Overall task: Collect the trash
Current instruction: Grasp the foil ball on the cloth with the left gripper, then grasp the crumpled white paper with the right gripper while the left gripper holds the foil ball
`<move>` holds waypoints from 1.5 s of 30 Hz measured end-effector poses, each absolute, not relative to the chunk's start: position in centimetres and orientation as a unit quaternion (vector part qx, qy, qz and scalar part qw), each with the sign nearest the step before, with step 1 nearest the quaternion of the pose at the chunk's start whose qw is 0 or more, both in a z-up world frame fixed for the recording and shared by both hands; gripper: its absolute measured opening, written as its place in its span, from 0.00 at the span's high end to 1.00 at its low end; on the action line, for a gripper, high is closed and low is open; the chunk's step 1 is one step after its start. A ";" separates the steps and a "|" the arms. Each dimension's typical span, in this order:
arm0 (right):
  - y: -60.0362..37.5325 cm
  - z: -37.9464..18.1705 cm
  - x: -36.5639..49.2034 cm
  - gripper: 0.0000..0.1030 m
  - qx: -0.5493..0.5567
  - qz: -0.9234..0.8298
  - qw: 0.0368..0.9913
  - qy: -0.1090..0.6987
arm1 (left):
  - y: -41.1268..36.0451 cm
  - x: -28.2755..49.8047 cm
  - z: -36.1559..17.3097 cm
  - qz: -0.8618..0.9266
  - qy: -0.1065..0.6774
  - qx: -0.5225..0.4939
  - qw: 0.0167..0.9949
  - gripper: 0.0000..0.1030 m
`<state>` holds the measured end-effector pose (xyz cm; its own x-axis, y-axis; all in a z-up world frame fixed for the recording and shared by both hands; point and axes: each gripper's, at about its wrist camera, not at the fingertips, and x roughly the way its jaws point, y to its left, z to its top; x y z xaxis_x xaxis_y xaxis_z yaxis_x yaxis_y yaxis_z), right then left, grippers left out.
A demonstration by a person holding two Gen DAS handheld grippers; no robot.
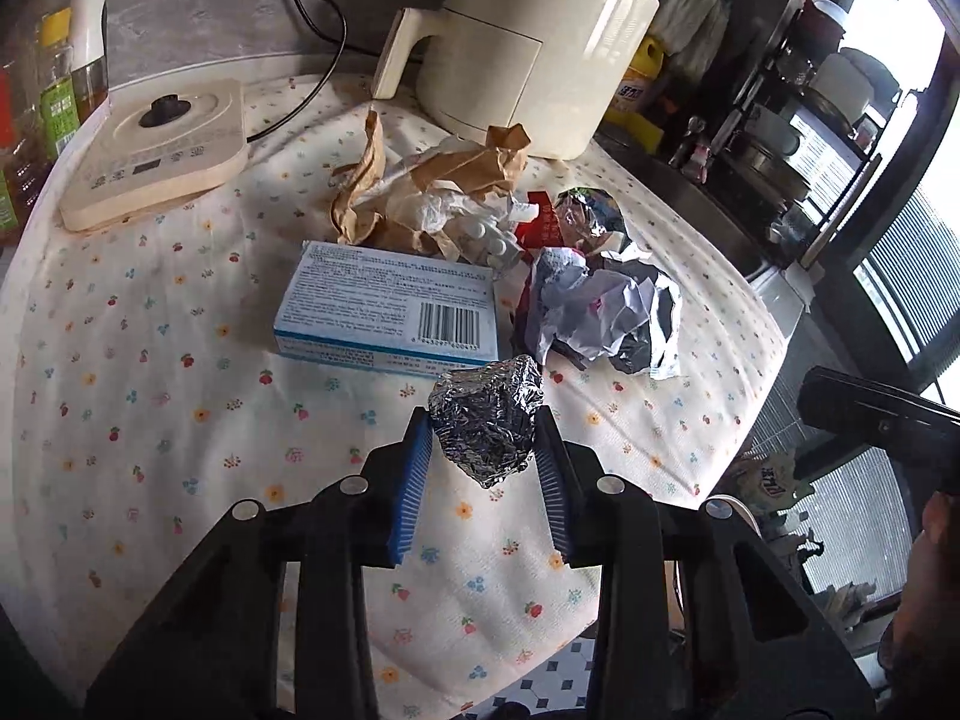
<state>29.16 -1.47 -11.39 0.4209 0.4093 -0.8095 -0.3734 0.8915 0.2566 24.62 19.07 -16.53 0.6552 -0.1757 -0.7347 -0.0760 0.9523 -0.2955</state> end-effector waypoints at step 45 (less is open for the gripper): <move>-5.5 -5.6 31.1 0.92 -0.020 0.343 0.863 0.371 | 14.1 24.9 -8.4 0.038 0.333 -0.130 0.933 0.66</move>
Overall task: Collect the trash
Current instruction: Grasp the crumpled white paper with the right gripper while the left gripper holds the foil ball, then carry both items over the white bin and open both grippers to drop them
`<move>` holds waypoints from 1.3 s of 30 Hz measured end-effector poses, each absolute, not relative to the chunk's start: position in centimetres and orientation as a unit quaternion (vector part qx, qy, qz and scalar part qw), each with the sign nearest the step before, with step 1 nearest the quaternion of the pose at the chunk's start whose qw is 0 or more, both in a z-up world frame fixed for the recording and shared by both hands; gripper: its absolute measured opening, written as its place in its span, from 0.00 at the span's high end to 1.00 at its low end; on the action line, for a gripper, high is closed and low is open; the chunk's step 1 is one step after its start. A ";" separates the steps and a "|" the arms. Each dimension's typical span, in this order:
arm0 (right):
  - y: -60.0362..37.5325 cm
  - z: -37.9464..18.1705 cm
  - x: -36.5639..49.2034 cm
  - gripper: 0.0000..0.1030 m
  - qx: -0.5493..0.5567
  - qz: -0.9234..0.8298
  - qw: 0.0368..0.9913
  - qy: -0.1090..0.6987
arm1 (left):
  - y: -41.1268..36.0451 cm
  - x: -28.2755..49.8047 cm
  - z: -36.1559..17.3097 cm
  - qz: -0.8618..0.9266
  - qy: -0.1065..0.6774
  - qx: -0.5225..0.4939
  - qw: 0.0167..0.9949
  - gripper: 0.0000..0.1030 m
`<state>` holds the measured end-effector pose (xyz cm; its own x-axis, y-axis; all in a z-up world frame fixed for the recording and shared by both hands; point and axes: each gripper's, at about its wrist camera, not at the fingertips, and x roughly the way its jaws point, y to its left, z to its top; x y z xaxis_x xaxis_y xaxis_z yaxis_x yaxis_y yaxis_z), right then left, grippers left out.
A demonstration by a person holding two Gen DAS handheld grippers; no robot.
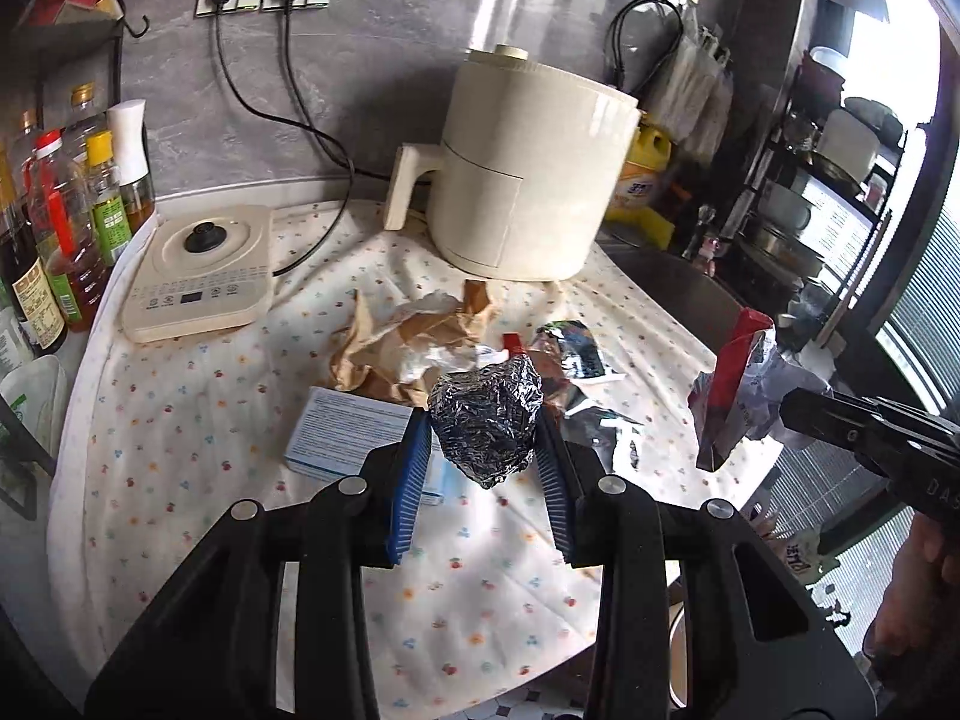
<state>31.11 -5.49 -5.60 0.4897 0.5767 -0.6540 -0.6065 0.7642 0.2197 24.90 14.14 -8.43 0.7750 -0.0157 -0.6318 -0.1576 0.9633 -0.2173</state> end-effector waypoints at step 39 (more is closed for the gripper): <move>-41.5 -21.7 23.8 0.92 -0.009 0.134 0.829 0.542 | -23.7 26.7 -31.7 -0.186 0.563 -0.105 0.798 0.54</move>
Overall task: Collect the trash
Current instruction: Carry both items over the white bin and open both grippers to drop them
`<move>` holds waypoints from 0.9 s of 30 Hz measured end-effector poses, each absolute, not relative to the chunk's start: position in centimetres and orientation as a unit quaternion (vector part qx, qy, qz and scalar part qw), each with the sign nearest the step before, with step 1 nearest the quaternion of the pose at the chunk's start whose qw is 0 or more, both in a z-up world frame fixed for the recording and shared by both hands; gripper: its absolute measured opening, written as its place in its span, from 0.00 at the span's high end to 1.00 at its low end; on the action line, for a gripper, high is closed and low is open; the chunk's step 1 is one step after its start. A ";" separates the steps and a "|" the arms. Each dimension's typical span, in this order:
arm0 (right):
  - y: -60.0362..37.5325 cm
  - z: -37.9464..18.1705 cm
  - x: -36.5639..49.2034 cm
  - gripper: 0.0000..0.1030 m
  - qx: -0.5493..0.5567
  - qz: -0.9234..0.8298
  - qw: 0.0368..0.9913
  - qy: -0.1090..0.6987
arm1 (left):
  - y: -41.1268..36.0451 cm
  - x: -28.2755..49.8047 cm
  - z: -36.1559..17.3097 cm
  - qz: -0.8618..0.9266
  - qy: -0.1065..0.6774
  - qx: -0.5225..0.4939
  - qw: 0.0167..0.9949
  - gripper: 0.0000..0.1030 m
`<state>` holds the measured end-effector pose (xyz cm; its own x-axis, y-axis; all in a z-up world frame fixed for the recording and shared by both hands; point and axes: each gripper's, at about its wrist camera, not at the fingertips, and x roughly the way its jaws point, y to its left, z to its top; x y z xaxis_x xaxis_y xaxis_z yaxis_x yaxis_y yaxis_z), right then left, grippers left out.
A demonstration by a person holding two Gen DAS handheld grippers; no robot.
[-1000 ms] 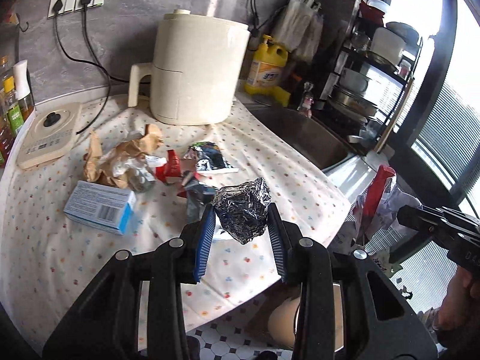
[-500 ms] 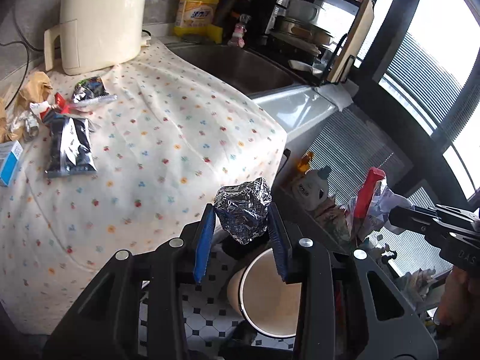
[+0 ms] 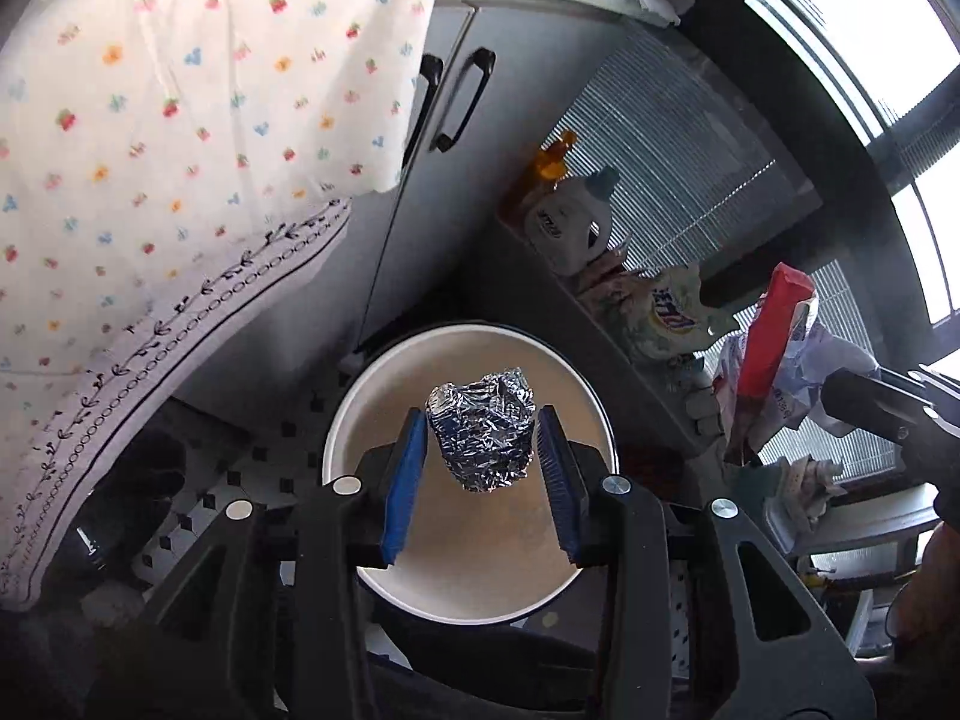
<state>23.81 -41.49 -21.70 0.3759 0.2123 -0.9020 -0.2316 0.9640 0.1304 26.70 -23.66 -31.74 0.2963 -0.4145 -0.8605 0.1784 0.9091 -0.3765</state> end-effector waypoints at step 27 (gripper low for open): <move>-38.6 -28.8 25.4 0.20 -0.004 0.096 0.781 0.618 | -14.1 25.6 -28.4 -0.113 0.557 -0.089 0.818 0.16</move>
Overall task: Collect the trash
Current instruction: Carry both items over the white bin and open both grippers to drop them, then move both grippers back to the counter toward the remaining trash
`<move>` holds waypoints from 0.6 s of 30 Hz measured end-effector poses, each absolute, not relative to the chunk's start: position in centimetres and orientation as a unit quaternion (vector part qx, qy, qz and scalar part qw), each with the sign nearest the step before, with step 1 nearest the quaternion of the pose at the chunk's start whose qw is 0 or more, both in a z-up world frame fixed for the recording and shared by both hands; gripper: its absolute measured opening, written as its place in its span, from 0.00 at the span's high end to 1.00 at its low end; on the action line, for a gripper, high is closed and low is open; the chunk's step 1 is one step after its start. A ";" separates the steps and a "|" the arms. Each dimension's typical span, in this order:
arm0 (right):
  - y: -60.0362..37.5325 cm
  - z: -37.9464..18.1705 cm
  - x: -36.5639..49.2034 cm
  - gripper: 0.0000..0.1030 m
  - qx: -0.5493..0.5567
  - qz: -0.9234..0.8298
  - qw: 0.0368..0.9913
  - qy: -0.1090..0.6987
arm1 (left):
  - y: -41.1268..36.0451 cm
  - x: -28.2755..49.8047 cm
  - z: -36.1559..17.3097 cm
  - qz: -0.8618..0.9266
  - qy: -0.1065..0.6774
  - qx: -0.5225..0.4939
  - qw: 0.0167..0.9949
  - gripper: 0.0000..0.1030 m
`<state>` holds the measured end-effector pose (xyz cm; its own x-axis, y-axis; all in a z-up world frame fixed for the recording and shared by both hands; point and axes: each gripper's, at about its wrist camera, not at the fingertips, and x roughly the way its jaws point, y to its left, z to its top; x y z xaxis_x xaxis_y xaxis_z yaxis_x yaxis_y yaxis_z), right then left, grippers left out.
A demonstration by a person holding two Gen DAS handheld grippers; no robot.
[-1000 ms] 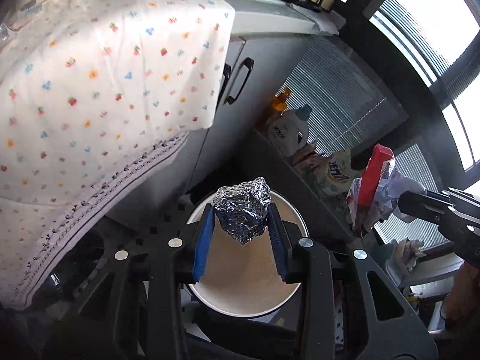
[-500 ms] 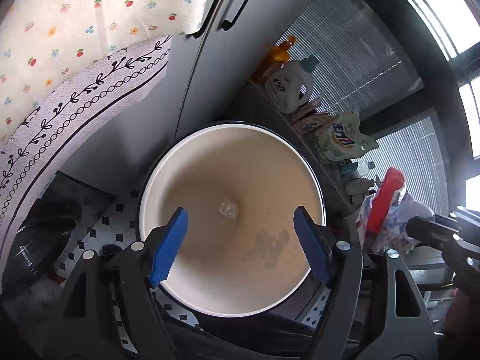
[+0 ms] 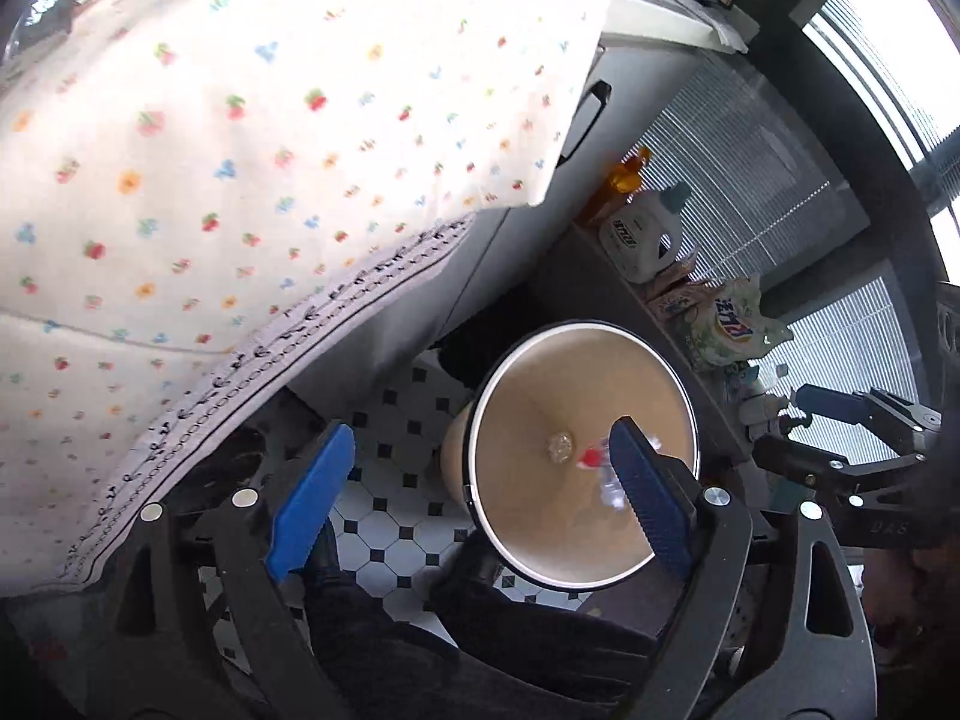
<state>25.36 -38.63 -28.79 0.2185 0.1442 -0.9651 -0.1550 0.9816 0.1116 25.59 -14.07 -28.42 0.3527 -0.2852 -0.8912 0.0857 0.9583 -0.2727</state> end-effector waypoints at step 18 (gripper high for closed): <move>-30.4 -18.1 27.8 0.08 0.037 0.127 0.844 0.520 | -3.3 24.8 -15.3 -0.083 0.427 -0.098 0.895 0.06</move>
<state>27.77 -30.36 -18.13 0.4263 0.2522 -0.8687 -0.1760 0.9651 0.1938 24.83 -3.35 -15.35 0.6207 -0.2325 -0.7488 0.0650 0.9670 -0.2464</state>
